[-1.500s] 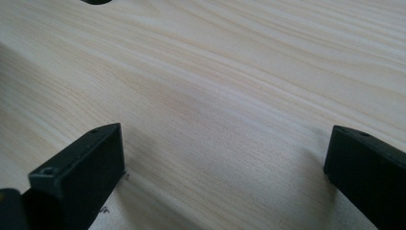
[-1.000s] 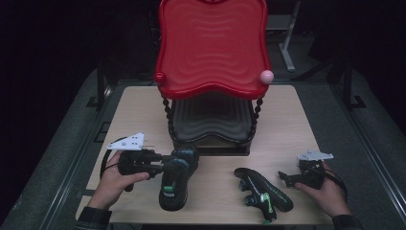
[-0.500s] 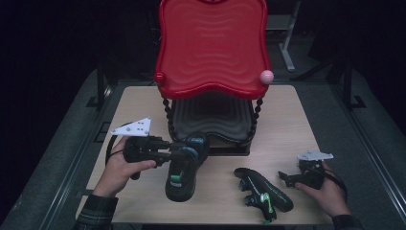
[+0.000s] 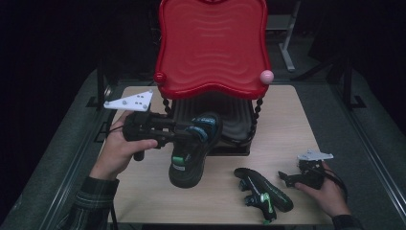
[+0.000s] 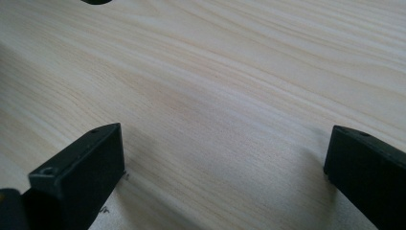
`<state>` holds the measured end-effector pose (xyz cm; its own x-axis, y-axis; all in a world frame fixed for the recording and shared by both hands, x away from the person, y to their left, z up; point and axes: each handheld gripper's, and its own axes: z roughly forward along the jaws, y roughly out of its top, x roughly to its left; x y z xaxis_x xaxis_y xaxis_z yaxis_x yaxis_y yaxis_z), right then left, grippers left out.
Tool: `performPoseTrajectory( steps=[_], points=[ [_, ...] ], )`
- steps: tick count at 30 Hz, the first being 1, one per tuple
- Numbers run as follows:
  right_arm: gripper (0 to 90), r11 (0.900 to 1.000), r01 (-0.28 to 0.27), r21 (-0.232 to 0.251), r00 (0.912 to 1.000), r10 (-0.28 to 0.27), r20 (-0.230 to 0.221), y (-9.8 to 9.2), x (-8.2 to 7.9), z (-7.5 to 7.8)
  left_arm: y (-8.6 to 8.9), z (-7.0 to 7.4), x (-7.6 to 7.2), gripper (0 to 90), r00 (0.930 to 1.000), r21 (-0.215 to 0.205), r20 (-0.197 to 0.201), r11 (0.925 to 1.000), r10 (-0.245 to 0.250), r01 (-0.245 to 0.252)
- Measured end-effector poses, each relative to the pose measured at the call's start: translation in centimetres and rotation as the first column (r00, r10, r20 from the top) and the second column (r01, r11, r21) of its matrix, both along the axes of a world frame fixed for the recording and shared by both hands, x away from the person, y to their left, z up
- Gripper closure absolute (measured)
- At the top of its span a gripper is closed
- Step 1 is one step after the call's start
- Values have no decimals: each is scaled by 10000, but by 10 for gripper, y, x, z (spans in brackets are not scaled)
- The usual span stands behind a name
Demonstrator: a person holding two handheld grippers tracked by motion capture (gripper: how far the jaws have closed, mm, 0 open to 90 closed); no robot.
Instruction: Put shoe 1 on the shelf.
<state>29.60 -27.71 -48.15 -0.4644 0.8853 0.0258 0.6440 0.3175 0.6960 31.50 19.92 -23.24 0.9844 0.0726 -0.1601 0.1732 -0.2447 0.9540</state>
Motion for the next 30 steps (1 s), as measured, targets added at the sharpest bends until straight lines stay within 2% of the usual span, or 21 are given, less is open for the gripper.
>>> performPoseTrajectory(
  steps=[1, 3, 5, 6, 7, 8, 9, 11, 13, 17, 18, 19, 21, 23, 24, 26, 27, 30],
  points=[
    [0, 10000, 0, 0, 10000, 0, 0, 0, 0, 0, 0, 0, 0, 688, 10000, 0, 0, 10000, 0, 0],
    [0, 10000, 2, -1, 10000, -2, -1, 0, 0, 0, -2, 13, 3, 689, 9999, -118, 99, 9999, -112, 113],
    [0, 10000, -6, 6, 10000, 6, -5, 0, 0, 0, -3, 16, 4, 689, 9998, -161, 129, 9998, -130, 132],
    [0, 10000, -8, 3, 10000, 8, -6, 0, 0, 0, -4, 23, 6, 689, 9997, -206, 192, 9996, -164, 167],
    [0, 10000, -8, -6, 10000, 8, -5, 0, 0, 0, -4, 23, 6, 689, 9997, -206, 192, 9996, -164, 167],
    [0, 10000, 2, 6, 10000, -2, -6, 0, 0, 0, -5, 30, 8, 689, 9995, -265, 270, 9995, -157, 164],
    [0, 10000, 2, 6, 10000, -2, -6, 0, 0, 0, -5, 30, 8, 690, 9995, -265, 270, 9995, -157, 164],
    [0, 10000, -5, 9, 10000, 5, -16, 0, 0, 0, -7, 41, 11, 690, 9993, -334, 341, 9993, -166, 178],
    [0, 10000, -7, 8, 10000, 7, -14, 0, 0, 0, -7, 45, 12, 690, 9993, -393, 348, 9991, -162, 175],
    [0, 10000, -3, 8, 10000, 3, -15, 0, 0, 0, -9, 61, 17, 690, 9987, -469, 471, 9987, -185, 207],
    [0, 10000, -2, 9, 10000, 2, -16, 0, 0, 0, -10, 69, 19, 690, 9986, -500, 507, 9986, -124, 150],
    [0, 10000, -1, 11, 10000, 1, -16, 0, 0, 0, -10, 69, 19, 690, 9986, -500, 507, 9986, -124, 150],
    [0, 10000, -6, 3, 10000, 6, -24, 0, 0, 0, -11, 78, 23, 691, 9981, -460, 622, 9989, -30, 59],
    [0, 10000, -4, 5, 10000, 4, -25, 0, 0, 0, -12, 92, 30, 691, 9967, -325, 800, 9994, 160, -135],
    [0, 10000, -4, 5, 10000, 4, -25, 0, 0, 0, -12, 92, 30, 691, 9967, -325, 800, 9994, 160, -135],
    [0, 10000, -1, 5, 10000, 1, -24, 0, 0, 0, -13, 104, 39, 691, 9935, -165, 1057, 9990, 427, -412],
    [0, 10000, -1, 5, 10000, 1, -24, 0, 0, 0, -13, 104, 39, 691, 9935, -165, 1057, 9990, 427, -412],
    [0, 10000, -2, 11, 10000, 2, -25, 0, 0, 0, -15, 116, 49, 691, 9887, 19, 1306, 9973, 732, -741]
  ],
)
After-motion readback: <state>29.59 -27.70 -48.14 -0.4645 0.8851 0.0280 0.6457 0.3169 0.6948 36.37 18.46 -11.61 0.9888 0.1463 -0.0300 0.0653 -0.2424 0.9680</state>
